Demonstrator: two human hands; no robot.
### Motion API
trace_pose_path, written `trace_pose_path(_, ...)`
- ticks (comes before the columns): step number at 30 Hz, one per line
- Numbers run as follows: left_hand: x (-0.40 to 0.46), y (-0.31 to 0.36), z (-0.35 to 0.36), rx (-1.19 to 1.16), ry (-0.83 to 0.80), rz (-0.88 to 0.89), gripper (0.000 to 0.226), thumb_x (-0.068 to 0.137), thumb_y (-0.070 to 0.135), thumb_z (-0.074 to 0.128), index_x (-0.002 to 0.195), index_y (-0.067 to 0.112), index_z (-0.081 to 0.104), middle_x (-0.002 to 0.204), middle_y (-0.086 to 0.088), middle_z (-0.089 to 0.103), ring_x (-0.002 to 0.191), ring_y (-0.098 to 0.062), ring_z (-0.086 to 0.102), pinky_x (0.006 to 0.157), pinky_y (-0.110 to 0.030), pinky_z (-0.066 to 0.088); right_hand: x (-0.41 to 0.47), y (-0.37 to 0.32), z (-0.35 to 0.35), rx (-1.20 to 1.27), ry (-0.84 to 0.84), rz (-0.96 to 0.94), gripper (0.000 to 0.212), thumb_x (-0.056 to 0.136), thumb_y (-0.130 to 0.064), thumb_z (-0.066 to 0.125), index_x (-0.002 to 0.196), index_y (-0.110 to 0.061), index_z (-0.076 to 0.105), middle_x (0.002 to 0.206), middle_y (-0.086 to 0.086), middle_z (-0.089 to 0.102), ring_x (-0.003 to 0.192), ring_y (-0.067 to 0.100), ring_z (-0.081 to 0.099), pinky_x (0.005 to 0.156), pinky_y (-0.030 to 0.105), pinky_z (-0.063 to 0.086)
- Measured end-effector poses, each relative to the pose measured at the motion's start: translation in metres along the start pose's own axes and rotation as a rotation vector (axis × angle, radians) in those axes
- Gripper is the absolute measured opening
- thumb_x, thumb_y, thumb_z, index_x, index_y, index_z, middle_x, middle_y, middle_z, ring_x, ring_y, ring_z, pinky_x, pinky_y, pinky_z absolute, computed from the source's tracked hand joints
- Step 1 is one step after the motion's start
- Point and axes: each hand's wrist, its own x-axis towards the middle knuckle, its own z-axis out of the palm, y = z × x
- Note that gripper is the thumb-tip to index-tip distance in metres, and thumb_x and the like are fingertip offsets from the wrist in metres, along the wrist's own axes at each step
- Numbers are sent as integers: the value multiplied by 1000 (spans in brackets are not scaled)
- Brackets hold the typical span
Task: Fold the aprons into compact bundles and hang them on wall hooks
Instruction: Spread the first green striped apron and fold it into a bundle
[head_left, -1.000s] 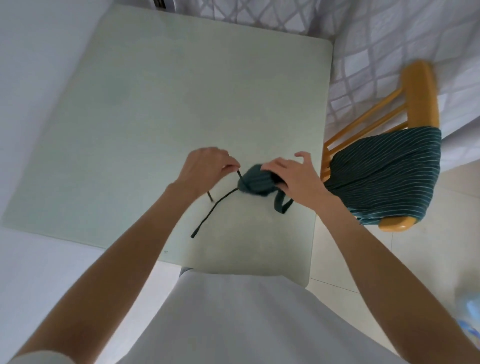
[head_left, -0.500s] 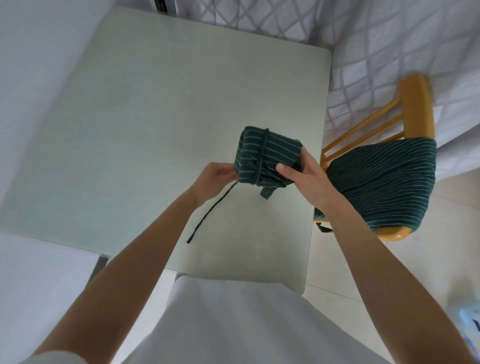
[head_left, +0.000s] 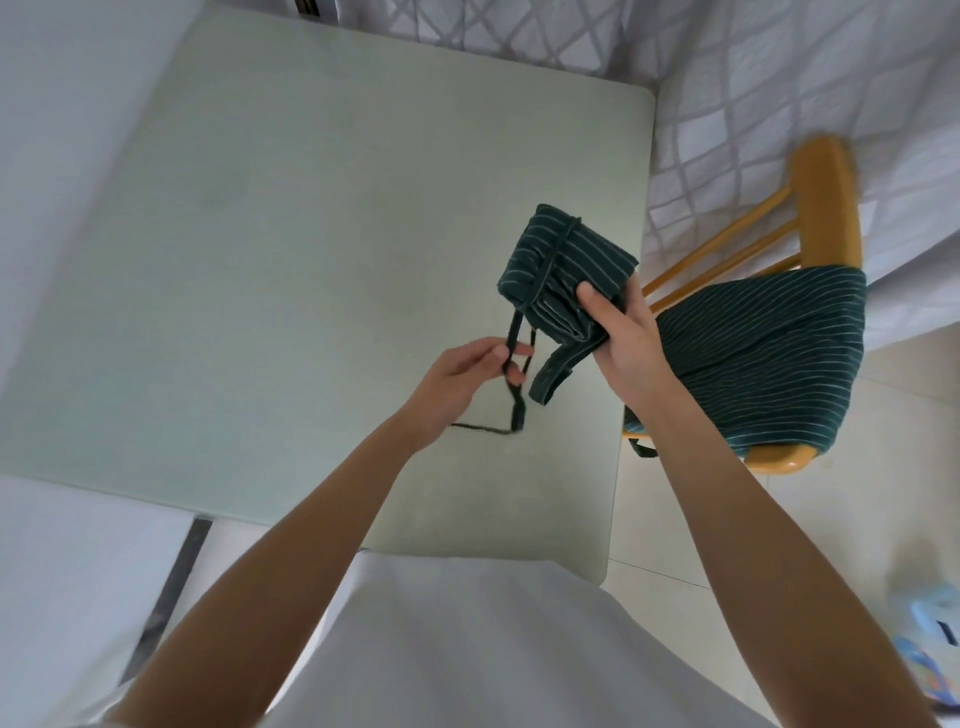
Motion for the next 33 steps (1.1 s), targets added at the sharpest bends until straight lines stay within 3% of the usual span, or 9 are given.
trace_pose_path(5, 5, -23, -41, 480, -7, -92, 18, 95, 24, 52, 89, 28, 69, 69, 10, 64, 65, -6, 64, 75, -22, 46, -7, -1, -21, -86, 27, -43, 63, 66, -45, 79, 119, -26, 51, 116, 0, 61, 115, 20, 57, 95, 38, 48)
trace_pose_path(9, 15, -27, -72, 709, 88, -139, 17, 92, 25, 56, 88, 31, 71, 82, 6, 69, 71, -9, 65, 77, -28, 49, -13, 5, -27, -64, -40, -9, 54, 71, -34, 72, 119, -23, 51, 111, -4, 65, 110, 18, 60, 91, 35, 50)
trace_pose_path(13, 31, -13, -78, 787, 307, 37, 17, 92, 29, 56, 97, 25, 72, 91, 5, 69, 81, -10, 62, 78, -28, 48, -12, 10, -24, 120, -12, 61, 63, 66, -33, 77, 121, -20, 51, 109, -2, 68, 105, 17, 63, 85, 32, 53)
trace_pose_path(18, 32, -12, -73, 680, 310, -56, 9, 88, 30, 61, 87, 26, 68, 75, 11, 68, 67, -2, 65, 77, -29, 51, -9, 11, -32, 100, 57, 34, 79, 63, -37, 81, 130, -12, 47, 117, 3, 64, 113, 21, 59, 90, 34, 51)
trace_pose_path(21, 33, -6, -74, 771, 260, -68, 7, 86, 33, 63, 84, 29, 68, 78, 11, 69, 70, -4, 64, 77, -29, 51, -16, 1, -38, -120, -187, 92, 51, 75, -24, 75, 120, -17, 51, 108, -6, 66, 107, 13, 61, 84, 27, 52)
trace_pose_path(25, 43, 29, -63, 1119, 79, 144, 14, 90, 37, 57, 92, 29, 67, 87, 11, 64, 77, -10, 57, 70, -27, 43, -16, 9, -25, -919, -611, 169, 35, 81, -15, 71, 111, -16, 51, 103, -4, 67, 96, 10, 64, 83, 28, 53)
trace_pose_path(27, 47, 44, -47, 1232, 40, 246, 16, 92, 36, 55, 94, 26, 68, 89, 8, 65, 80, -14, 59, 69, -26, 40, -10, 27, -19, -1198, -532, 70, 35, 83, -25, 70, 110, -19, 47, 103, -1, 67, 90, 14, 65, 82, 33, 54)
trace_pose_path(29, 43, 48, -35, 1241, 123, 253, 17, 92, 36, 54, 94, 27, 68, 89, 8, 66, 80, -14, 60, 69, -27, 43, -3, 40, -15, -1258, -243, 3, 38, 84, -32, 67, 110, -18, 43, 103, 2, 65, 88, 20, 64, 78, 35, 54)
trace_pose_path(33, 16, 34, -29, 843, 418, 163, 11, 89, 34, 59, 88, 26, 67, 81, 15, 68, 66, -4, 64, 70, -30, 53, 4, 48, 16, -686, 177, 18, 33, 85, -28, 68, 105, -15, 45, 96, -5, 63, 89, 12, 63, 75, 22, 52)
